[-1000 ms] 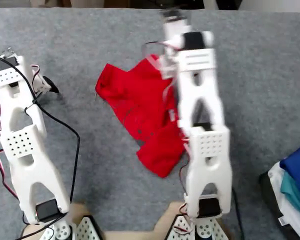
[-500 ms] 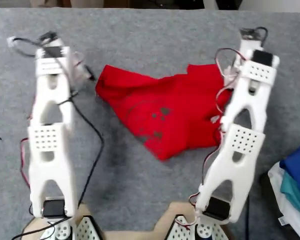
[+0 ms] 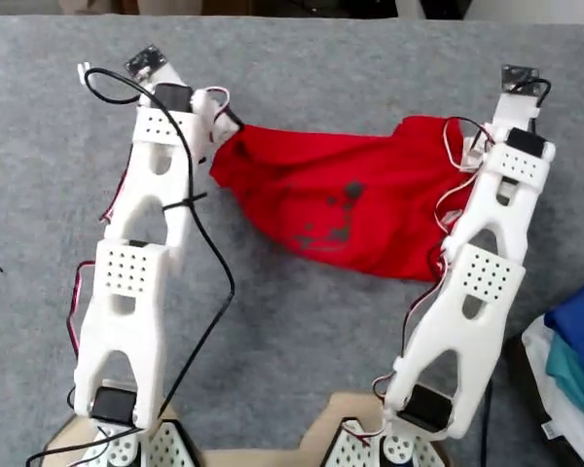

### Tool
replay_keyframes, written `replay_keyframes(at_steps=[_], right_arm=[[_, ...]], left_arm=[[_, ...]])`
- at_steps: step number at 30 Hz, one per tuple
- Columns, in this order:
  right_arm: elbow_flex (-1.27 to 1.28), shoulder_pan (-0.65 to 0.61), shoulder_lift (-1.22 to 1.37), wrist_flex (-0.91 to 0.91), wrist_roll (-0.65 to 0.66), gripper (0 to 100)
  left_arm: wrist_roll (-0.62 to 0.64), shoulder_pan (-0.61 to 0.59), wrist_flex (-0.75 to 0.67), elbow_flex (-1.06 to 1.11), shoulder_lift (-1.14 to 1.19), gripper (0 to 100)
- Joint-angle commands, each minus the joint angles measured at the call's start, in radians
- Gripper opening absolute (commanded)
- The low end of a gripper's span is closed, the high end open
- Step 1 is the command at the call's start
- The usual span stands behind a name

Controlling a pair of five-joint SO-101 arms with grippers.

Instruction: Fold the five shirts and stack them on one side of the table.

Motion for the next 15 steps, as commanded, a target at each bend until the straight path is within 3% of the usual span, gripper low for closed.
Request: replay_keyframes(at_steps=[1,5,11,15], right_arm=[[-0.107,0.015,0.018,-0.006,-0.043,0.8],[-0.176,0.028,0.059,0.008,-0.051,0.7],[-0.260,0.027,0.111,0.018,-0.051,0.6],[-0.309,0.025,0.136,0.046,-0.051,0.6]], left_arm=[[0.011,0.061,0.015,-0.118,0.001,30],[0.029,0.080,-0.084,-0.120,0.059,28],[0.051,0.175,-0.037,-0.121,0.074,26],[0.155,0.180,-0.025,-0.121,0.067,26]])
